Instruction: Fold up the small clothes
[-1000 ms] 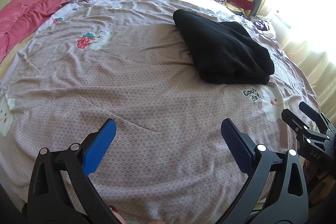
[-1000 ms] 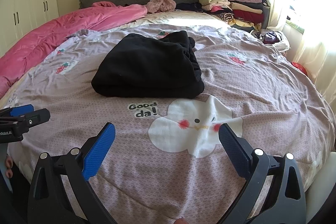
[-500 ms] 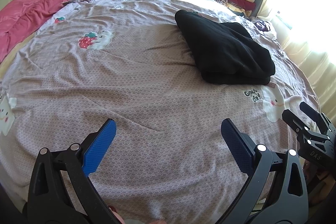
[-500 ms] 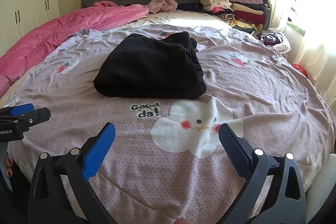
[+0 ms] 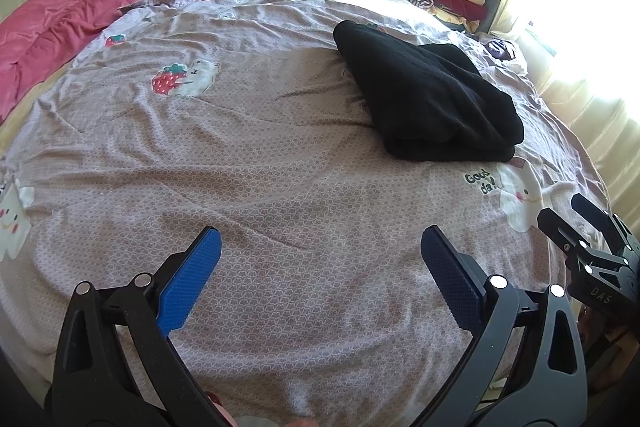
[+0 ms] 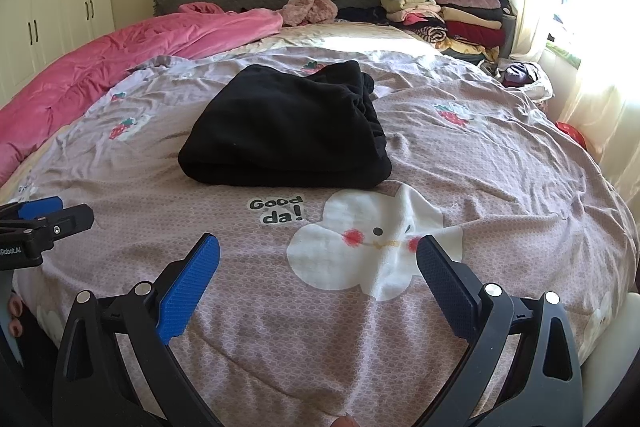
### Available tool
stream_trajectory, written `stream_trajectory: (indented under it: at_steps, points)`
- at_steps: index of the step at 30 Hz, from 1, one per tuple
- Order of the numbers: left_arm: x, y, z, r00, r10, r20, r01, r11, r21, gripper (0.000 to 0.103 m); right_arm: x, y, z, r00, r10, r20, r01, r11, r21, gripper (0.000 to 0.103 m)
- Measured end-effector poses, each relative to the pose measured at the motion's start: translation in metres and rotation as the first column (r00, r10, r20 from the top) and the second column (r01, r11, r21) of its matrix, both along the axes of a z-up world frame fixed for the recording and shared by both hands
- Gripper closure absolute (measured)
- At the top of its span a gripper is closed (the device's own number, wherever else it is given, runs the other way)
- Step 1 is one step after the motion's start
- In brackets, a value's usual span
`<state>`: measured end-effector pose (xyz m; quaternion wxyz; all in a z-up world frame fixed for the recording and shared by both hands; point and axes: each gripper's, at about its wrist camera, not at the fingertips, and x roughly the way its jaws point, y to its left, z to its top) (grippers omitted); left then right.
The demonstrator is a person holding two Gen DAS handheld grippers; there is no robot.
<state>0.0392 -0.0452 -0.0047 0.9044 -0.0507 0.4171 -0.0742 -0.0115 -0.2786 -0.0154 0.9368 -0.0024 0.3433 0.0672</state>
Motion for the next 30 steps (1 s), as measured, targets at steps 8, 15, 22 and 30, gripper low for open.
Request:
stream_trajectory:
  at_steps: [8, 15, 22, 30]
  points:
    - [-0.002, -0.005, 0.002, 1.0, -0.025, 0.019, 0.025, 0.999, 0.024, 0.009, -0.002, -0.011, -0.001, 0.999, -0.042, -0.005, 0.042, 0.999, -0.004, 0.005]
    - [0.0, 0.012, -0.001, 1.0, 0.014, 0.015, -0.015, 1.0, 0.005, 0.009, -0.019, -0.095, -0.005, 0.944, -0.328, -0.025, 0.329, 0.944, 0.001, 0.005]
    - [0.022, 0.084, 0.001, 0.984, 0.179, -0.001, -0.179, 0.984, -0.003, 0.009, -0.068, -0.273, -0.035, 0.668, -0.743, -0.05, 0.737, 0.669, -0.1, 0.005]
    - [0.081, 0.259, 0.0, 0.875, 0.483, -0.035, -0.472, 0.867, 0.162, 0.009, -0.115, -0.478, -0.11, 0.341, -0.909, -0.241, 0.91, 0.383, -0.156, 0.004]
